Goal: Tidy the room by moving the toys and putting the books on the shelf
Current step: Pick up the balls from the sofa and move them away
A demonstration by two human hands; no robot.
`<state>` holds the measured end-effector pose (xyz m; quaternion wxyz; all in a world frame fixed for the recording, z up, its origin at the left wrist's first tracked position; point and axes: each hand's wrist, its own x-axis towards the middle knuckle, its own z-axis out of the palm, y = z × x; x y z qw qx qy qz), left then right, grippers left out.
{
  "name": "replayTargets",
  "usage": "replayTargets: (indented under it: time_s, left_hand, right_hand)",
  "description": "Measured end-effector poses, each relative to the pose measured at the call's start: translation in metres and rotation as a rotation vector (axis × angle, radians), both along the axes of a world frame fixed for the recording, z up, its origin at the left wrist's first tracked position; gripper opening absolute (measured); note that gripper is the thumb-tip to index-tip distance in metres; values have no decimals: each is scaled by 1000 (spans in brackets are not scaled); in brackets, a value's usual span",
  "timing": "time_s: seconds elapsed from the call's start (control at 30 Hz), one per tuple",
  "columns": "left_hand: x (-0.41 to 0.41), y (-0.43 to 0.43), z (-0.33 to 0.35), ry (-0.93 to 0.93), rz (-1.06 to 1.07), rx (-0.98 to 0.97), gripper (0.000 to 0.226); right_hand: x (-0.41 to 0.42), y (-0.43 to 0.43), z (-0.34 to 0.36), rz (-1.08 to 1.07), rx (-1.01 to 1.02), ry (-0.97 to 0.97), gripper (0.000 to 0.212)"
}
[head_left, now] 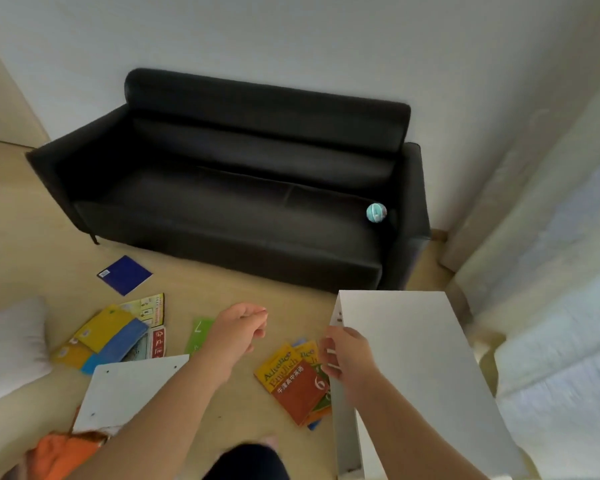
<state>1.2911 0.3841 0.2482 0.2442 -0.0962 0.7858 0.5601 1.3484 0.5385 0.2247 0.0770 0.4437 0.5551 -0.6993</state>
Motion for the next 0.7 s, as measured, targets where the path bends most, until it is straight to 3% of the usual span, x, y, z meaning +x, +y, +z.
replayTargets:
  time_s: [0.23,0.53,0.7]
  left_hand:
    - [-114,47,-11,-38,7,-71,10]
    - [-320,97,-32,-50,-175,-30,10]
    - [-420,115,-29,-78,-293,-80,11]
  right_hand:
    - [-95,49,-20,-24,4,-31,10]
    - [-288,69,-49,-196,-8,-63,13]
    - [-374,71,-45,-274,-46,-97,3]
